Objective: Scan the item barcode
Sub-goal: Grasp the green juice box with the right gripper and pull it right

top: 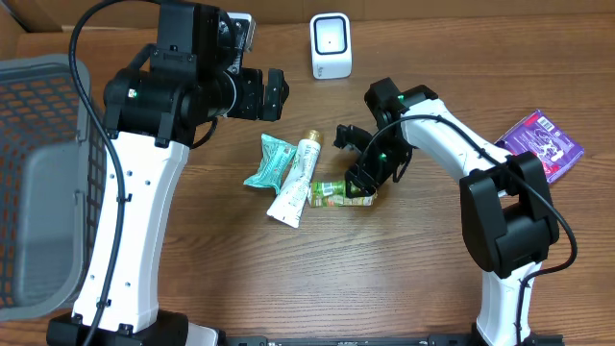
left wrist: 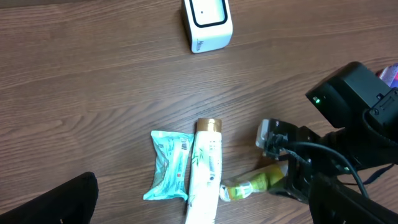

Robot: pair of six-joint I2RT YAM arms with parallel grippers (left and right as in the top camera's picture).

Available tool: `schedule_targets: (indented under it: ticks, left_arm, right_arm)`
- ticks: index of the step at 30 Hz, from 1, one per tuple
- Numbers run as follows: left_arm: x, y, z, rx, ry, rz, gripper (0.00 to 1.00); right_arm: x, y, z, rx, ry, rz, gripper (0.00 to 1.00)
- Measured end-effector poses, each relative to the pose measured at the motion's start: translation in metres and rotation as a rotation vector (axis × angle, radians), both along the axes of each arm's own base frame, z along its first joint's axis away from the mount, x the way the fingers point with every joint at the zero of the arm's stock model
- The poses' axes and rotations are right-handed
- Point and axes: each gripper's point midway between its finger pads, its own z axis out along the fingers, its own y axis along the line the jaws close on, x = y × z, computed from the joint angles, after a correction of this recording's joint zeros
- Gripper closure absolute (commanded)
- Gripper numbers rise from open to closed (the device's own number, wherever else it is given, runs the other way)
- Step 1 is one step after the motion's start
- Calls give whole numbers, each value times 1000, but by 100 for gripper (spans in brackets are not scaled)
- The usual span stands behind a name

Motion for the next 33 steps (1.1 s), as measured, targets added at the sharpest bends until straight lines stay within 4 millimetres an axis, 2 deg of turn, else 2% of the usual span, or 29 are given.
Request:
schedule_targets:
  ticks: [6,9,12,14,17,18,20,21,28,33]
  left_arm:
    - [0,0,0,0,0,0,0]
    - [0,0,0,0,0,0,1]
    - [0,0,0,0,0,1,0]
    - [0,0,0,0,0,1,0]
    - [0,0,0,0,0,0,0]
    - [0,0,0,0,0,0,0]
    - [0,0,0,0,0,1,0]
    - [0,0,0,0,0,0,0]
    - [0,0,0,0,0,0,1]
    - [0,0,0,0,0,0,0]
  right_arm:
    - [-18,-2,5,6,78,13,59]
    - [-20,4,8,43,95,4,61]
    - [-20,8,7,69,102,-10,58]
    - [-22,10,1,79,111,-33,55]
    - [-26,14,-12,97,135,-89,55]
    - [-28,15,-16,102,149,-111,56]
    - [-32,16,-21,105,172,-141,70]
    - [-35,16,-24,103,185,-155,74]
    - [-39,14,-23,69,236,-228,77]
    - [-28,6,-21,-48,201,-288,85]
